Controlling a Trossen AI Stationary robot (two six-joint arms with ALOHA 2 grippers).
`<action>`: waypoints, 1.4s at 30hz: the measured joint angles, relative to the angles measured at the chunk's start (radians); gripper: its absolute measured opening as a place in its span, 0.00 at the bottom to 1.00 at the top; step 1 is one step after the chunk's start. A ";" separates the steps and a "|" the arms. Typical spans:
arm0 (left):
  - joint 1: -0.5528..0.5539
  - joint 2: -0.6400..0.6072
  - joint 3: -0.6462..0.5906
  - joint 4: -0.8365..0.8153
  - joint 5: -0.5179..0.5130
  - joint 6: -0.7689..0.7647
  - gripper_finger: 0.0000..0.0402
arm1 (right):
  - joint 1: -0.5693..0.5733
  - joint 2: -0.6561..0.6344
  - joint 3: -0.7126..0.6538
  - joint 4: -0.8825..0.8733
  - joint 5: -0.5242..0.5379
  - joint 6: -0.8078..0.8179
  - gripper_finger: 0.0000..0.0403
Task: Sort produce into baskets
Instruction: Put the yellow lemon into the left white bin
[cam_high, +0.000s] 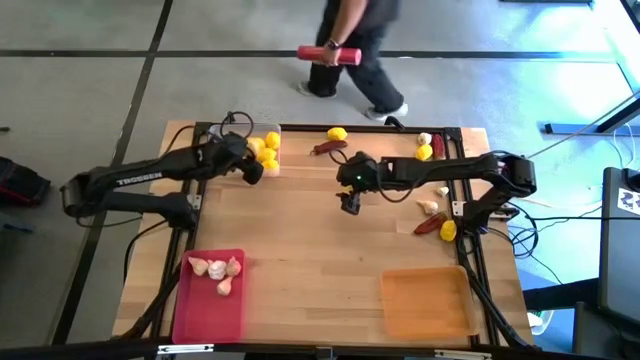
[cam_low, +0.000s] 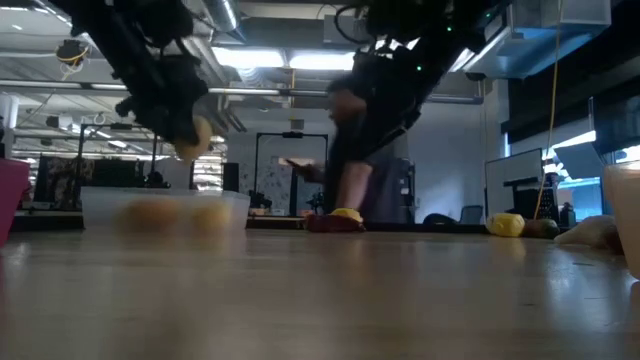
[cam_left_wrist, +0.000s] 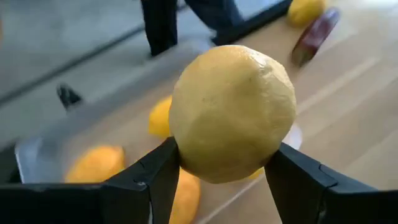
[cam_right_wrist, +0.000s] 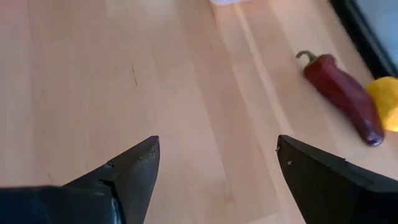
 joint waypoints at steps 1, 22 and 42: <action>0.019 0.013 0.000 -0.008 0.026 -0.010 0.51 | 0.000 0.007 0.000 -0.002 -0.001 0.000 0.78; 0.241 0.331 -0.001 0.015 0.208 0.016 0.52 | 0.000 0.045 0.000 0.024 -0.001 0.000 0.78; 0.170 0.140 0.046 -0.017 0.200 0.111 0.78 | 0.000 0.045 0.000 0.036 -0.001 -0.009 0.78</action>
